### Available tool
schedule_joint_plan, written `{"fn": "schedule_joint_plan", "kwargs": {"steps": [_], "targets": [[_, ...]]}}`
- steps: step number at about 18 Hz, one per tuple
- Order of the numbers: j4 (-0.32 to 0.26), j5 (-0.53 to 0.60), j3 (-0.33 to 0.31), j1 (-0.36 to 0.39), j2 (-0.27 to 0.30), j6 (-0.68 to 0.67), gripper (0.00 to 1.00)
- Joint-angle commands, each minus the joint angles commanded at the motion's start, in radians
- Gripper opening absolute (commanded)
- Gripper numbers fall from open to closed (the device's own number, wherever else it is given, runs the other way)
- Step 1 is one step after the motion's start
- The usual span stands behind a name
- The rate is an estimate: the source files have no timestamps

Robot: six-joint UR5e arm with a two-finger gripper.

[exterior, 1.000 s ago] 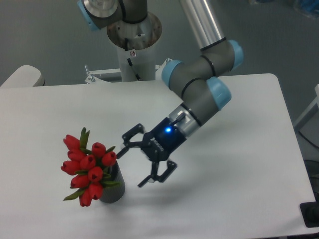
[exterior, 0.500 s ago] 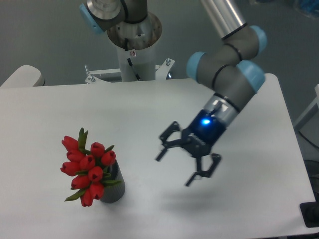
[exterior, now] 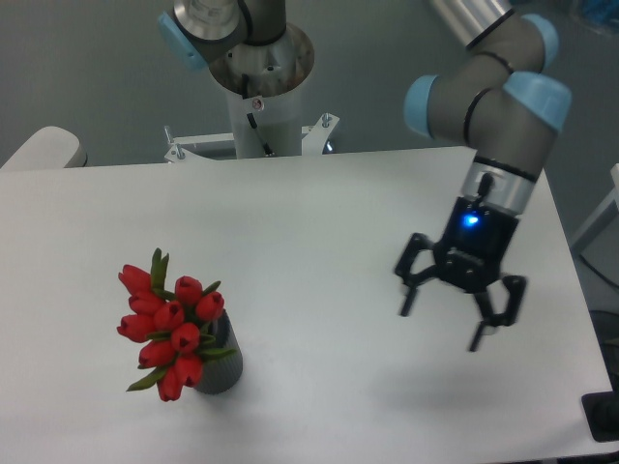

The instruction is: Insert the flowers into the vase

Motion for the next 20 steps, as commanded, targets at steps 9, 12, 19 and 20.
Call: {"fn": "schedule_joint_plan", "kwargs": {"steps": [9, 12, 19, 20], "targets": [[-0.288, 0.313, 0.222, -0.074, -0.040, 0.314, 1.00], [-0.318, 0.346, 0.259, -0.089, -0.052, 0.316, 1.00], [-0.327, 0.363, 0.279, -0.104, -0.060, 0.316, 1.00], [-0.330, 0.363, 0.278, -0.104, -0.060, 0.316, 1.00]]}}
